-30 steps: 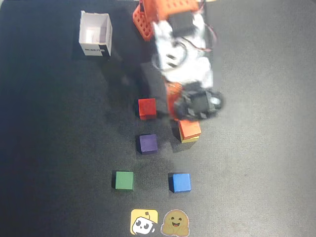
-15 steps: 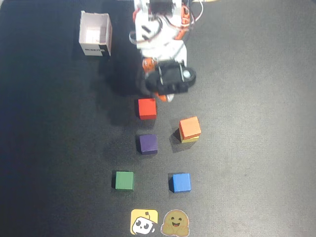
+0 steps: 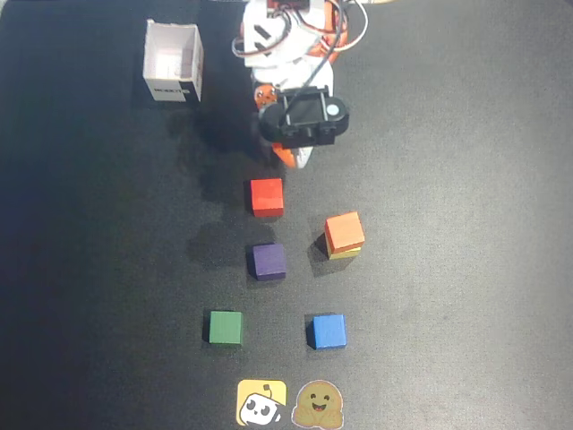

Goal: Put the orange cube on top of the yellow cube.

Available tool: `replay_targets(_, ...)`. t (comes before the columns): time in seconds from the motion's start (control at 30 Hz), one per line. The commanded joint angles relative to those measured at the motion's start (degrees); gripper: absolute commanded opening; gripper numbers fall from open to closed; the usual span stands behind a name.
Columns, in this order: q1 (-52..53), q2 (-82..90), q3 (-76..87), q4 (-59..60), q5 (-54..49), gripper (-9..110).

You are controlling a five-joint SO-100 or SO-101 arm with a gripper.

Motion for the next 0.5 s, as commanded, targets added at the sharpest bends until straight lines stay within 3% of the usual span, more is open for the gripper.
replay_targets(0.0, 0.1, 0.7, -0.4, 3.0, 0.8, 0)
replay_targets(0.13, 0.2, 0.7, -0.4, 8.1, 0.8, 0)
replay_targets(0.47, -0.4, 0.7, -0.4, 8.0, -3.9, 0)
